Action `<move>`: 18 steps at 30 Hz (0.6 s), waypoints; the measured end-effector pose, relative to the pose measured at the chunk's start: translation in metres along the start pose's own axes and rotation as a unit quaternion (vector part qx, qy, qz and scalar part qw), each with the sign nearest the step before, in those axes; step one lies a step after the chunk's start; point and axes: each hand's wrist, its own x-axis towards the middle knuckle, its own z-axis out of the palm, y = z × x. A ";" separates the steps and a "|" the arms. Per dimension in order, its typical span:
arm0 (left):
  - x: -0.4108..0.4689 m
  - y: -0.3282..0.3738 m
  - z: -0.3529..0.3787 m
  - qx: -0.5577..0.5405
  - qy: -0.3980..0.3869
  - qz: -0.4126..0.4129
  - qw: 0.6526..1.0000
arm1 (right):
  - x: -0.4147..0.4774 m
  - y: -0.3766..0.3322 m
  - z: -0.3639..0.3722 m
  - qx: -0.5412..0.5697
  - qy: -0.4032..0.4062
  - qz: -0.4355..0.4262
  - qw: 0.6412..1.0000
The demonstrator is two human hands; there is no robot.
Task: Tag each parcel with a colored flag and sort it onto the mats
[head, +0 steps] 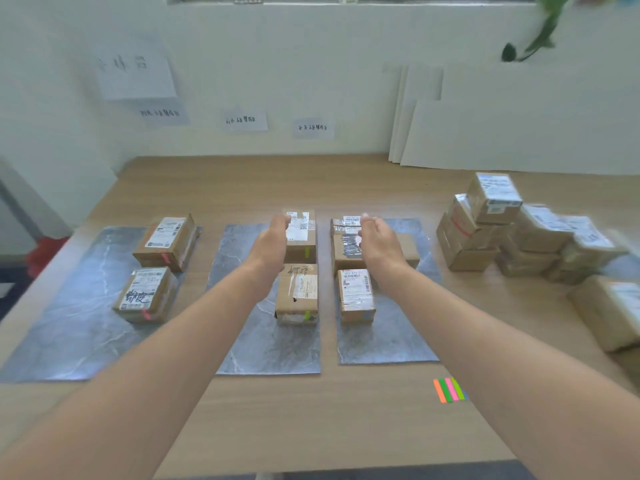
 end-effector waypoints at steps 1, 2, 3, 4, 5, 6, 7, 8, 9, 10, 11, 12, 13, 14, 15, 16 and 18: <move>-0.007 0.003 0.004 -0.004 -0.007 0.009 1.000 | -0.003 -0.004 -0.006 0.008 0.000 -0.006 1.000; -0.013 0.006 0.008 -0.009 -0.012 0.018 1.000 | -0.006 -0.008 -0.012 0.019 0.000 -0.008 1.000; -0.019 0.009 0.011 -0.014 -0.018 0.022 0.999 | -0.010 -0.012 -0.017 0.027 0.002 -0.009 1.000; -0.024 0.011 0.015 -0.017 -0.027 0.025 0.999 | -0.014 -0.014 -0.022 0.030 0.005 -0.008 0.999; -0.028 0.012 0.018 -0.016 -0.035 0.026 0.999 | -0.019 -0.015 -0.026 0.033 0.010 -0.009 0.999; -0.032 0.012 0.020 -0.012 -0.041 0.030 0.999 | -0.024 -0.015 -0.029 0.038 0.017 -0.008 0.999; -0.035 0.012 0.022 -0.007 -0.046 0.034 0.998 | -0.029 -0.014 -0.032 0.042 0.026 -0.006 0.999; -0.038 0.012 0.024 -0.002 -0.054 0.037 0.998 | -0.035 -0.014 -0.035 0.042 0.034 -0.004 0.999; -0.040 0.012 0.026 0.004 -0.063 0.039 0.997 | -0.041 -0.012 -0.038 0.041 0.044 -0.003 0.998; -0.043 0.011 0.028 0.011 -0.073 0.041 0.996 | -0.046 -0.010 -0.042 0.040 0.057 -0.002 0.998; -0.046 0.011 0.030 0.015 -0.083 0.040 0.996 | -0.050 -0.008 -0.046 0.039 0.075 -0.002 0.996; -0.049 0.010 0.033 0.019 -0.093 0.041 0.995 | -0.056 -0.006 -0.050 0.041 0.091 -0.001 0.995; -0.052 0.010 0.035 0.022 -0.106 0.044 0.993 | -0.061 -0.004 -0.054 0.047 0.106 0.002 0.993; -0.055 0.010 0.037 0.026 -0.117 0.049 0.992 | -0.067 -0.002 -0.057 0.055 0.117 0.006 0.992; -0.059 0.010 0.040 0.028 -0.127 0.053 0.990 | -0.074 0.001 -0.059 0.059 0.127 0.011 0.990; -0.063 0.010 0.043 0.030 -0.138 0.054 0.988 | -0.081 0.003 -0.061 0.060 0.136 0.014 0.989; -0.073 0.010 0.050 0.033 -0.159 0.056 0.985 | -0.097 0.006 -0.068 0.063 0.152 0.012 0.986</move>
